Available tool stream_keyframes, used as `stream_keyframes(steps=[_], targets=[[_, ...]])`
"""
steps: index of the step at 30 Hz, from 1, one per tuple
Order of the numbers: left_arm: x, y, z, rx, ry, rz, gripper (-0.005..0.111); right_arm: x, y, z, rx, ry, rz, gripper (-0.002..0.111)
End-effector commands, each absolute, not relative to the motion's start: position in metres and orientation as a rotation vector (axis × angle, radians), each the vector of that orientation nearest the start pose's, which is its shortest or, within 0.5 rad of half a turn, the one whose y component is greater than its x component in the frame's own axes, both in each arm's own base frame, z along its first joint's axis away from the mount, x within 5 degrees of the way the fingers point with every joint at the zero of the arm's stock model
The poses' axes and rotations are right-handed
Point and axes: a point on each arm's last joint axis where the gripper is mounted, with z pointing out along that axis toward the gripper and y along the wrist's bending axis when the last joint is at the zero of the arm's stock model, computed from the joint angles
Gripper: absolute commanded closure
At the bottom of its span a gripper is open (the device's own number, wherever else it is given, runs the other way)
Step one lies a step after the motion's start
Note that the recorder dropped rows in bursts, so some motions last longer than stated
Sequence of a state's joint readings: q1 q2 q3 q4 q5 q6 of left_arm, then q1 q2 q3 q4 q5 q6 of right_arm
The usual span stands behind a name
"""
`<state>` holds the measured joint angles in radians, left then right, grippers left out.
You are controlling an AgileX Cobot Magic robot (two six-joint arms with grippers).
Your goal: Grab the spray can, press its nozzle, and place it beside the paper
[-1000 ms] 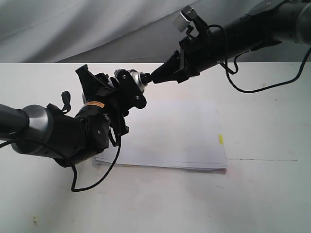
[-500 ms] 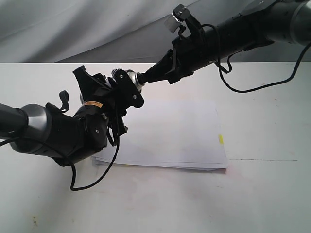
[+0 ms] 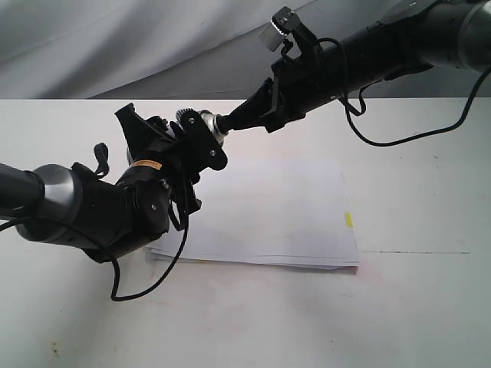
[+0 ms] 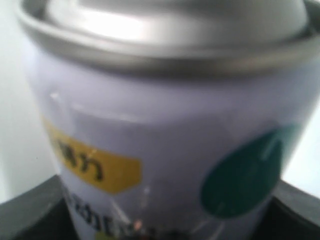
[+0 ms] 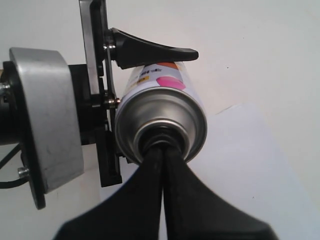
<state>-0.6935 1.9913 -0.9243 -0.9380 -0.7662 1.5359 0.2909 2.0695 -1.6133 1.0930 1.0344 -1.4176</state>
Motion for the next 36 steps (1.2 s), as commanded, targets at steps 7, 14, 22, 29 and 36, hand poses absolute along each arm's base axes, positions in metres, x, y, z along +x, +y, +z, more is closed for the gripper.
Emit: stream_keyframes(steps=[7, 14, 22, 29, 36], targets=[[0.323, -0.208, 0.146, 1.023, 1.638, 0.648, 0.107, 0.399, 0.203, 0.237, -1.314, 1.905, 0.940, 0.108], [0.323, -0.208, 0.146, 1.023, 1.638, 0.648, 0.107, 0.400, 0.203, 0.237, -1.309, 1.905, 0.933, 0.108], [0.323, -0.208, 0.146, 1.023, 1.638, 0.648, 0.107, 0.400, 0.203, 0.237, -1.307, 1.906, 0.930, 0.108], [0.323, -0.208, 0.147, 1.022, 1.637, 0.650, 0.107, 0.400, 0.203, 0.237, -1.306, 1.907, 0.932, 0.108], [0.323, -0.208, 0.147, 1.022, 1.637, 0.650, 0.107, 0.400, 0.184, 0.247, -1.321, 1.905, 0.950, 0.108]])
